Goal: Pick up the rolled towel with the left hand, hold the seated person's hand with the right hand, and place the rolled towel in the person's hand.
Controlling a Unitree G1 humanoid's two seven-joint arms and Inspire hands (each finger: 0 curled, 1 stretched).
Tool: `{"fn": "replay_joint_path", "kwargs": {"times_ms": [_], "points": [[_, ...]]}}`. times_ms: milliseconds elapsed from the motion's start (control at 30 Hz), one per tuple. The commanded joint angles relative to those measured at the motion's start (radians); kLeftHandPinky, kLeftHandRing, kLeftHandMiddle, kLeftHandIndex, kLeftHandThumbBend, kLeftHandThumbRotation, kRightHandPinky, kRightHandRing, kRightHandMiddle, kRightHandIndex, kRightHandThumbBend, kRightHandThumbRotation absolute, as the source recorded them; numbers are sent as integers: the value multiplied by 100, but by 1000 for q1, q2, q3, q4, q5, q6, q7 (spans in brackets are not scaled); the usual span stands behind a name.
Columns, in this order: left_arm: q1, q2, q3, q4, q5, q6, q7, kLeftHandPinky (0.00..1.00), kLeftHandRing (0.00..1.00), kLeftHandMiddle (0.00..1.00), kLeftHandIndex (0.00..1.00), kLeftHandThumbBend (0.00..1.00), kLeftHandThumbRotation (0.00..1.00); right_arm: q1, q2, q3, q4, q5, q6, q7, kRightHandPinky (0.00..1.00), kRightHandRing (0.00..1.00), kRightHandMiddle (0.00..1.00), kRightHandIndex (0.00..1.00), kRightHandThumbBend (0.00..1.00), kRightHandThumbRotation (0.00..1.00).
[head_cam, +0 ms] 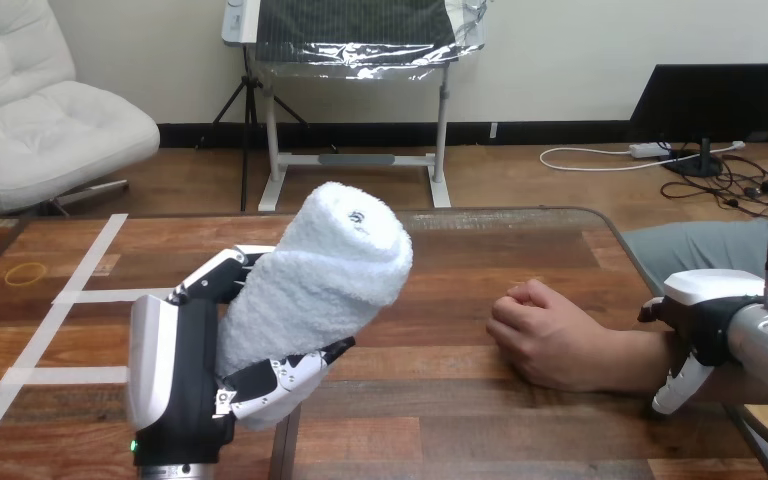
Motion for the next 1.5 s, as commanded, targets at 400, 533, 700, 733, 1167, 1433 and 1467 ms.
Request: {"fn": "replay_joint_path", "kwargs": {"times_ms": [400,533,700,733,1167,1433,1467], "points": [[-51,13,27,-63,-10,-39,-11,45,47,52,55,59,4,-96,28,68,129,2,-8,-57,96,92,91,89,65,30],[-54,12,29,-62,-11,-35,-17,45,46,52,55,60,4,-101,34,78,148,1,-12,-81,93,89,89,88,64,30],[-63,15,27,-55,-17,-38,-30,44,46,51,55,59,6,-105,46,74,176,25,-12,-115,78,80,83,85,64,29],[-64,14,27,-55,-22,-36,-35,44,46,51,55,60,7,-102,49,70,178,32,-14,-125,75,78,81,84,64,27],[-109,2,17,-20,-55,-2,-99,40,43,50,55,60,17,-107,59,71,223,78,-26,-175,41,48,56,64,64,18],[-149,2,5,6,-67,43,-165,39,43,50,56,59,24,-96,56,68,230,102,-49,-236,31,40,50,54,66,13],[-153,2,4,9,-67,46,-169,40,43,50,56,59,24,-96,55,68,231,104,-52,-242,30,38,49,54,66,13]]}}
